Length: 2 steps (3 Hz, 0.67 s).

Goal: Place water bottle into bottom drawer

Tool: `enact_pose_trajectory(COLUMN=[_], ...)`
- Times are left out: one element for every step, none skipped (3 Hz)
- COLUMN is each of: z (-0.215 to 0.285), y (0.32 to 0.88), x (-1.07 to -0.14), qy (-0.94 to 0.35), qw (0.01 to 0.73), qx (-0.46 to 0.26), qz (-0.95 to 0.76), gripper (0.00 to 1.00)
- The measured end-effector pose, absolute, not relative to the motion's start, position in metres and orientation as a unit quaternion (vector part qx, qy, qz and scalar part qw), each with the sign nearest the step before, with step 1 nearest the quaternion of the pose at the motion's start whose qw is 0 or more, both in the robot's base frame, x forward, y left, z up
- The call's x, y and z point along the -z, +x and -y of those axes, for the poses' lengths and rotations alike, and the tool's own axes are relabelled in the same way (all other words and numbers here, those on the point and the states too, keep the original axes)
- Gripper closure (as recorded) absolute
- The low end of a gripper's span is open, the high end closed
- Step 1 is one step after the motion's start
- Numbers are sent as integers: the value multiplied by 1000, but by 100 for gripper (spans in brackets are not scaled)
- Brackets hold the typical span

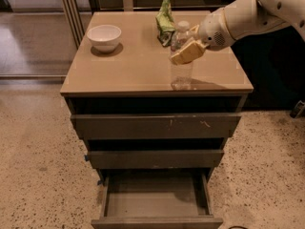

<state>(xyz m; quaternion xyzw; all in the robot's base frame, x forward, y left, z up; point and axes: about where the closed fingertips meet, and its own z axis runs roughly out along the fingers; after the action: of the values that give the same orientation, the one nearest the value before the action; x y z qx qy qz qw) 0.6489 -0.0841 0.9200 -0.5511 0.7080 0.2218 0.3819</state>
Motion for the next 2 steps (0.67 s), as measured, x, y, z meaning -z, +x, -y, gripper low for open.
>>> enact_pose_trajectory(z=[81, 80], y=[609, 560], x=[-930, -945], qy=[-558, -556], qw=[379, 377], qx=[-243, -266], qz=[-697, -691], gripper=[100, 100])
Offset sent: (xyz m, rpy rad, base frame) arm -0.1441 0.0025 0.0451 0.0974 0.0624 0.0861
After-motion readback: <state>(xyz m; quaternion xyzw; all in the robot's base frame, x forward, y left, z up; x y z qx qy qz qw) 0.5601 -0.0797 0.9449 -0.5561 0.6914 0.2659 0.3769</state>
